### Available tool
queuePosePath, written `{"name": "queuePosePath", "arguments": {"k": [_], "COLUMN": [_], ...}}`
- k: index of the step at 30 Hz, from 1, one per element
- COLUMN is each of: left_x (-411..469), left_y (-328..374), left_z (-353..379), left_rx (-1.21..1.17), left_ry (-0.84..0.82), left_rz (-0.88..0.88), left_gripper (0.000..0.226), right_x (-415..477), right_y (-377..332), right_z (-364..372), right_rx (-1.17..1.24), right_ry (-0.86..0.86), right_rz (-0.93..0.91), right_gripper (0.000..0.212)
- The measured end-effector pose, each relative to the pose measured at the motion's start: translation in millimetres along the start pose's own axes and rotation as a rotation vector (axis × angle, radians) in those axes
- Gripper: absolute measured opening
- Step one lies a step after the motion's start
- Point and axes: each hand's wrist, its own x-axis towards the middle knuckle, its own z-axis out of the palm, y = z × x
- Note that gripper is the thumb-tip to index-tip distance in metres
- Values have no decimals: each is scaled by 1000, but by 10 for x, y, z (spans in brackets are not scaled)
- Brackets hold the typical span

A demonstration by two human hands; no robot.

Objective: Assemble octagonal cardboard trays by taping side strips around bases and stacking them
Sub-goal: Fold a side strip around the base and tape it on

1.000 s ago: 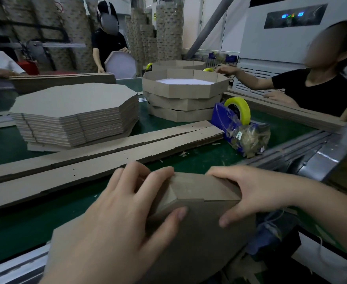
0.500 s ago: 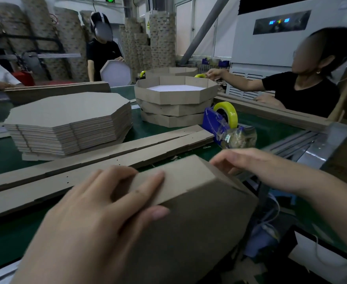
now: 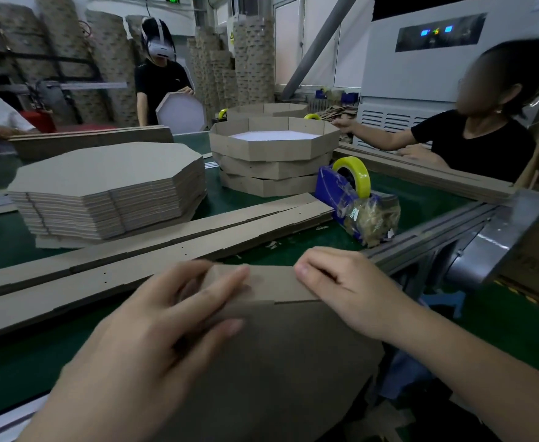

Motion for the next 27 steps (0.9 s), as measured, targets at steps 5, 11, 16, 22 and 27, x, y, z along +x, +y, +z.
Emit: {"name": "queuePosePath", "arguments": {"k": [5, 11, 16, 22, 27], "left_x": [360, 400, 437, 470, 460], "left_y": [284, 266, 234, 245, 219], "left_z": [-35, 90, 68, 131, 143], "left_rx": [242, 158, 160, 143, 127], "left_ry": [-161, -102, -80, -54, -28], "left_rz": [76, -21, -5, 16, 30], "left_gripper": [44, 41, 37, 34, 31], "right_x": [56, 259, 691, 817, 861], "right_y": [-153, 270, 1189, 1768, 1776], "right_z": [82, -245, -967, -1046, -1057], "right_rx": [-43, 172, -35, 335, 694], "right_ry": [8, 127, 546, 275, 419], "right_rz": [-28, 199, 650, 939, 959], "right_gripper": [29, 20, 13, 28, 14]}}
